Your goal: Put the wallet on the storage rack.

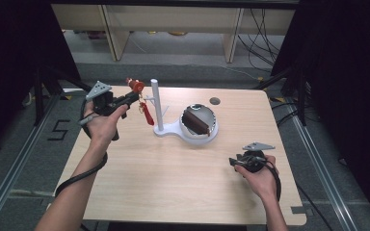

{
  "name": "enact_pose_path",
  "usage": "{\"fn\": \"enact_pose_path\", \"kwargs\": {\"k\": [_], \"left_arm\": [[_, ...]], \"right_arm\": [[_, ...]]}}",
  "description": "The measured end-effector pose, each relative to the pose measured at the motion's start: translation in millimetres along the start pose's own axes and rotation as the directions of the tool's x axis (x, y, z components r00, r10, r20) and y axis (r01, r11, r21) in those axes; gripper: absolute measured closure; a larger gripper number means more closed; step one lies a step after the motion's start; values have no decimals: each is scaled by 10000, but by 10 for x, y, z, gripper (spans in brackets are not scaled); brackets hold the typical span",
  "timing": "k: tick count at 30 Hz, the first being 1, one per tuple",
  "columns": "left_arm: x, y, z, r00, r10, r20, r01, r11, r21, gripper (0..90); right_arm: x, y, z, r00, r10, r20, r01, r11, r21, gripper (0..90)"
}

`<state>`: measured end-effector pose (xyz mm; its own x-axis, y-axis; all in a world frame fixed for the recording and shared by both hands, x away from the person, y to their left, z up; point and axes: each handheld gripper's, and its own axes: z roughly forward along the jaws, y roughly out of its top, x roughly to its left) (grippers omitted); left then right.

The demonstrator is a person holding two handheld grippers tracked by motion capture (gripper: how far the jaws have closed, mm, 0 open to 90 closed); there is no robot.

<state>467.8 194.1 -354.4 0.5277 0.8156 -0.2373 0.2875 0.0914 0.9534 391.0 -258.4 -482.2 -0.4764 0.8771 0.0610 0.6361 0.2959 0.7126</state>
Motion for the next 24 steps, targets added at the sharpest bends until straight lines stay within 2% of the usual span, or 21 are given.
{"fn": "enact_pose_path", "kwargs": {"k": [2,3,5,8,9,13,15,24], "left_arm": [[8,5,21,10000,-8,-10,8,10000,8,842],[15,6,41,10000,-49,-28,49,10000,-8,843],[18,6,49,10000,-82,-51,82,10000,-9,843],[8,13,70,9999,45,-136,-45,10000,9,842],[2,17,74,9999,95,-141,-94,9999,37,843],[1,20,113,9999,88,-148,-86,9999,130,842],[8,19,132,9998,77,-186,-74,9998,174,843],[56,-11,209,9991,43,-412,-30,9995,312,842]], "right_arm": [[19,4,-11,9995,302,-39,-301,9995,119,611],[0,2,5,9999,68,-78,-69,10000,-32,611],[-5,-2,17,9999,33,-131,-35,9998,-175,611],[-5,1,3,10000,-77,1,77,10000,-50,611],[20,5,-10,9995,305,-29,-305,9994,135,611],[8,6,-2,10000,75,-28,-75,10000,27,611],[18,6,-9,9998,217,-16,-217,9997,108,610],[10,4,0,9998,167,-48,-167,9998,48,610]]}}
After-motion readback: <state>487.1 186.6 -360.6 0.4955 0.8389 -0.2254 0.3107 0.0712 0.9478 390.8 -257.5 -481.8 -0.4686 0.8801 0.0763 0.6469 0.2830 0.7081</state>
